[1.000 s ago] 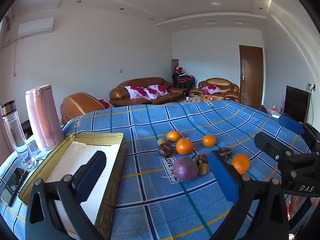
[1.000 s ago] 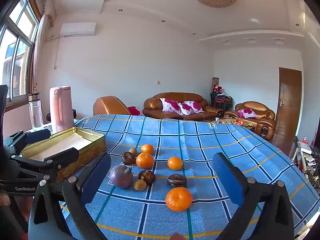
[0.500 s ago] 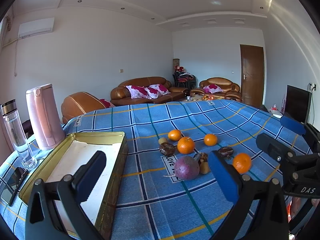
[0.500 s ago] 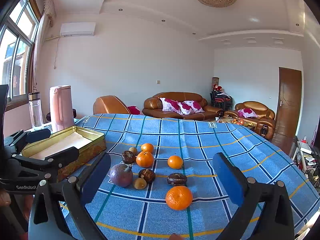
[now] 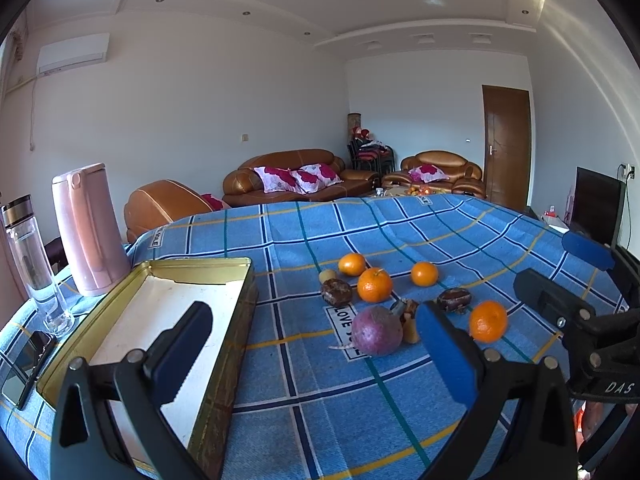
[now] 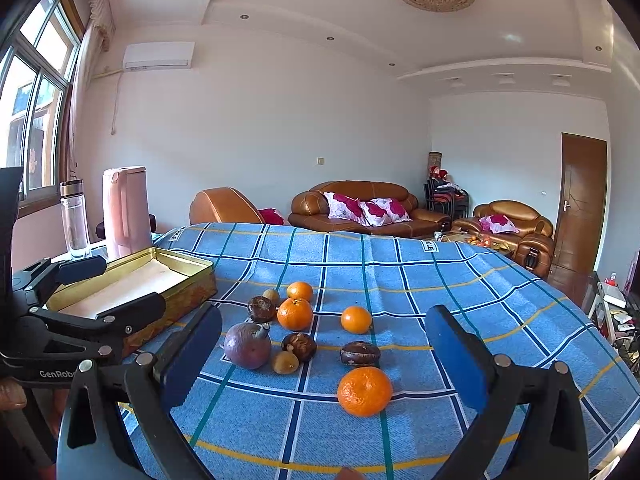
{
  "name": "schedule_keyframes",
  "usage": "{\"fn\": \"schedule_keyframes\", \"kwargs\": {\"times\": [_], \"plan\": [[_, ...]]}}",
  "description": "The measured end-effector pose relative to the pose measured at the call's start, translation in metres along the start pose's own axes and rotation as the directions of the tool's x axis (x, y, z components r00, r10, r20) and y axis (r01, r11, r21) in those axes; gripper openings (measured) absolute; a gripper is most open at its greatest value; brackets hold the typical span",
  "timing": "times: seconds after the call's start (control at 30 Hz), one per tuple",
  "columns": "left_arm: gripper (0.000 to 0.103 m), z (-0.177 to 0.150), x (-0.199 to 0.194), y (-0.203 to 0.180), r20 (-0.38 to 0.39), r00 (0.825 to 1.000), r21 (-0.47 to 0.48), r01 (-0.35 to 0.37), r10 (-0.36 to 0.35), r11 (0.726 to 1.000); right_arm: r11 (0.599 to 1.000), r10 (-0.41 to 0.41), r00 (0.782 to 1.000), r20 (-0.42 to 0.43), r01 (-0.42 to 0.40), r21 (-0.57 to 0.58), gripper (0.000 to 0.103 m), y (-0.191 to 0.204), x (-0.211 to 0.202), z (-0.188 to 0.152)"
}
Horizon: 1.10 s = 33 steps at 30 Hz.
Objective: Organize fruits
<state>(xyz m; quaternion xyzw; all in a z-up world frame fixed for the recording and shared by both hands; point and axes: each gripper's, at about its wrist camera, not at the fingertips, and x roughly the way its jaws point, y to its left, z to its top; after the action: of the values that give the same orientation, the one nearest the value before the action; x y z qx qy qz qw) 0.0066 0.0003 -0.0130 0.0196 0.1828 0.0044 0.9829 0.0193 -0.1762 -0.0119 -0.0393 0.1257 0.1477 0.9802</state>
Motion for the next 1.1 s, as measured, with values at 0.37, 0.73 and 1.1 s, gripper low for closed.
{"fn": "schedule_keyframes", "kwargs": {"times": [0.37,0.73,1.1], "plan": [[0.103,-0.001,0.001,0.0,-0.003,1.0,0.0,-0.001,0.001,1.0,1.0,0.002,1.0,-0.005,-0.002,0.0,0.102,0.001,0.001,-0.002],[0.103,-0.002,0.002,0.0,-0.009,1.0,0.001,-0.002,0.002,1.0,1.0,0.004,1.0,-0.017,-0.004,-0.002,0.102,0.001,0.002,-0.005],[0.103,-0.012,0.02,-0.004,-0.063,0.998,0.011,0.003,-0.002,1.0,1.0,-0.017,0.998,-0.057,0.017,0.0,0.102,-0.009,0.015,-0.016]]}}
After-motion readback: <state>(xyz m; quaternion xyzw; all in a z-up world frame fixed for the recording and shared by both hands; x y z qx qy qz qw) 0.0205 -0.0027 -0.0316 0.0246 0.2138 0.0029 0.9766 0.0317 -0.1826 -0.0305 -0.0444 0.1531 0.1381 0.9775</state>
